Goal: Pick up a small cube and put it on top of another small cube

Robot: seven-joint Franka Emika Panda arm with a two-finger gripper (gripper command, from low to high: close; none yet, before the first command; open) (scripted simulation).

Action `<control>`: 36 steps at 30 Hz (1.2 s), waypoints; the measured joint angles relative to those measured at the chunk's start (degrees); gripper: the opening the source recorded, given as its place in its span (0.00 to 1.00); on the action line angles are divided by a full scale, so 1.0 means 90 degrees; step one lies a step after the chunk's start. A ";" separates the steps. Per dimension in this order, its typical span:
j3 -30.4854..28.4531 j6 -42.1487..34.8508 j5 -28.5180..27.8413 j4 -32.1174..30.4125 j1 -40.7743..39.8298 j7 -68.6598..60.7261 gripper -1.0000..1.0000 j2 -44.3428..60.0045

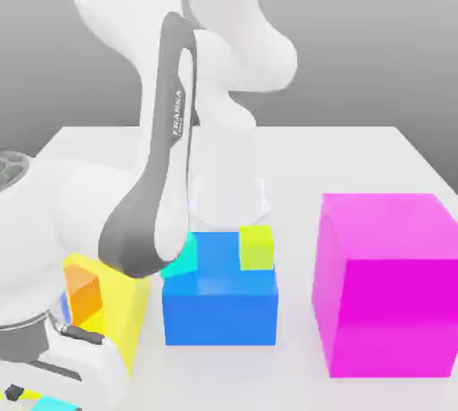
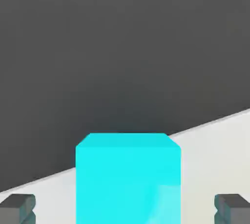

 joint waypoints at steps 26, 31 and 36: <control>-0.0229 -0.1721 -0.0822 -0.2495 0.0487 0.1221 0.00 -0.4258; -0.0043 -0.2068 -0.1119 -0.3285 0.0394 0.1656 0.00 -0.5420; 0.0208 -0.2420 -0.1350 -0.4074 0.0244 0.2045 0.00 -0.6573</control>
